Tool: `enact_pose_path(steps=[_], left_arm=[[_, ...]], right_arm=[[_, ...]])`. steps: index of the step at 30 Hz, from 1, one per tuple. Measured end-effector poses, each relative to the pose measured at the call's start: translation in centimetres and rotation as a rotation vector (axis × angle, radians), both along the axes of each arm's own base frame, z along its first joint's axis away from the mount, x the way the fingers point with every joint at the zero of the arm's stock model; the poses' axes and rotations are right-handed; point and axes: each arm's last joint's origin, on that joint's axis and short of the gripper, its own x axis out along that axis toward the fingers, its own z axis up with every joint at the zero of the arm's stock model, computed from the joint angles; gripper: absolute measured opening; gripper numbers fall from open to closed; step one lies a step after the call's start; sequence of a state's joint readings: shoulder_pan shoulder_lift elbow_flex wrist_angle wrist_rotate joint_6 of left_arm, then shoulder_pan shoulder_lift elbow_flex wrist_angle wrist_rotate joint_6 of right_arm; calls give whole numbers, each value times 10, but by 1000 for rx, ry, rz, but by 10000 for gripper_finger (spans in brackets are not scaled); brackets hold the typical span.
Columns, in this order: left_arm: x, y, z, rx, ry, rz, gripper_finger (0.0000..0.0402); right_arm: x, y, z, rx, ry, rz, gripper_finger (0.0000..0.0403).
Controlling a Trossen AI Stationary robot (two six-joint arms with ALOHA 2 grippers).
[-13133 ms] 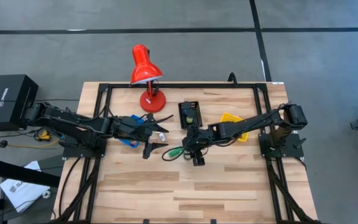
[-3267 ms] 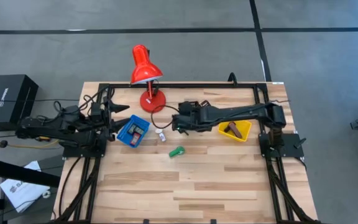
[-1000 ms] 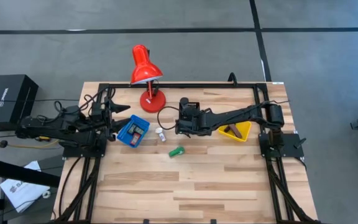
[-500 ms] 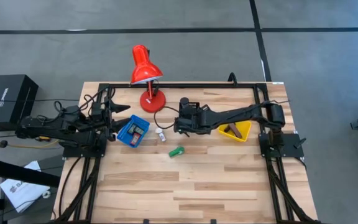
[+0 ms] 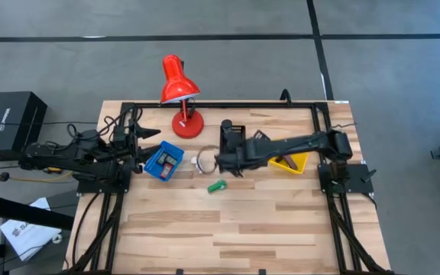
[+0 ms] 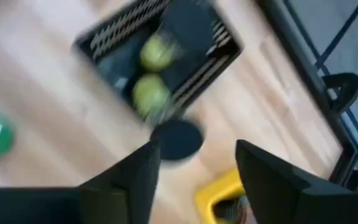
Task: Pick & Place Office items
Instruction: Put the yellow hourglass into the black basket
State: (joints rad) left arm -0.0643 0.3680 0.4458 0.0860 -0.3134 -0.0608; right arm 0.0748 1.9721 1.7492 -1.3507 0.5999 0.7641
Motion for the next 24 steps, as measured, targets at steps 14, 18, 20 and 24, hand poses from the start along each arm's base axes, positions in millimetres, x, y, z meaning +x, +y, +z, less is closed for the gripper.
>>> enact_pose_path(steps=[14, 18, 20, 24], left_arm=[[10, -1, -4, -24, 38, -4, 264], [15, -1, -6, -45, 55, -7, 264], [17, -1, -6, -46, 53, -7, 264], [19, -1, -7, -56, 56, -8, 264]], right_arm=[[-40, 27, -31, 92, 291, -34, 7], [-58, 20, 6, 152, 221, 4, 14], [-67, 15, 29, 128, 98, 16, 6], [-89, 5, 33, 96, -126, -11, 2]])
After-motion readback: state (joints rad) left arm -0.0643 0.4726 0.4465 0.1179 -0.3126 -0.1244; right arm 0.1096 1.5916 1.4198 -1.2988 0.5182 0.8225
